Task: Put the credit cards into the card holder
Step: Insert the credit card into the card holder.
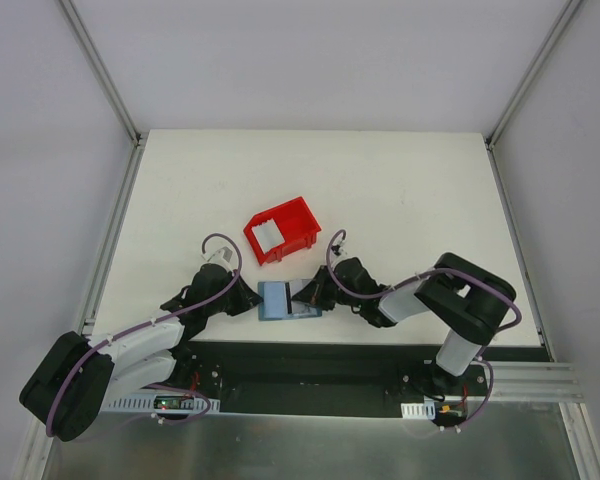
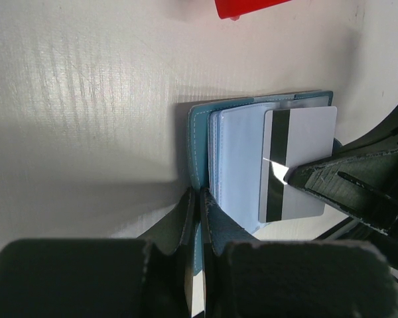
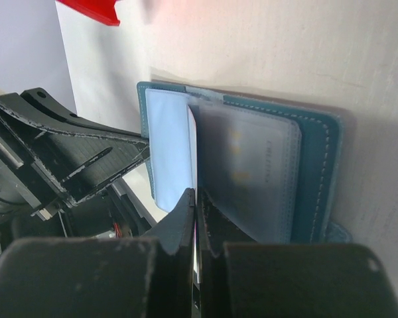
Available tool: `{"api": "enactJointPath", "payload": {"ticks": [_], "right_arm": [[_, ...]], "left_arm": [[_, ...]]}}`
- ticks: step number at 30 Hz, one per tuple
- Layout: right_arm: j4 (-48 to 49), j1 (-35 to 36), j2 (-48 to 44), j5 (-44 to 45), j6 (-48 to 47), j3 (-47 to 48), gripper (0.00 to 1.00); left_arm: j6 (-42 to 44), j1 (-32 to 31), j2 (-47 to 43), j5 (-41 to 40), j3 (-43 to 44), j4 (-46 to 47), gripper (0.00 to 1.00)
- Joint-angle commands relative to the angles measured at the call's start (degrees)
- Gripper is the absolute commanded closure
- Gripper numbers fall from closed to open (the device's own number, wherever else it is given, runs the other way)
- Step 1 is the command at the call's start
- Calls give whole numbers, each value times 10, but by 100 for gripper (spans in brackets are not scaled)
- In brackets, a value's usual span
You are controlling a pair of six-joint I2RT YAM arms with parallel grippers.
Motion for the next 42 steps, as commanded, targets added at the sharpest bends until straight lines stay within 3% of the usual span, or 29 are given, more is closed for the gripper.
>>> {"api": "enactJointPath", "payload": {"ticks": [1, 16, 42], "right_arm": [[-5, -19, -3, 10, -13, -8, 99], [-46, -18, -46, 13, -41, -17, 100], [-14, 2, -61, 38, -56, -15, 100]], "left_arm": [[1, -3, 4, -1, -12, 4, 100], [0, -3, 8, -2, -12, 4, 100], [1, -3, 9, -2, -12, 3, 100]]}}
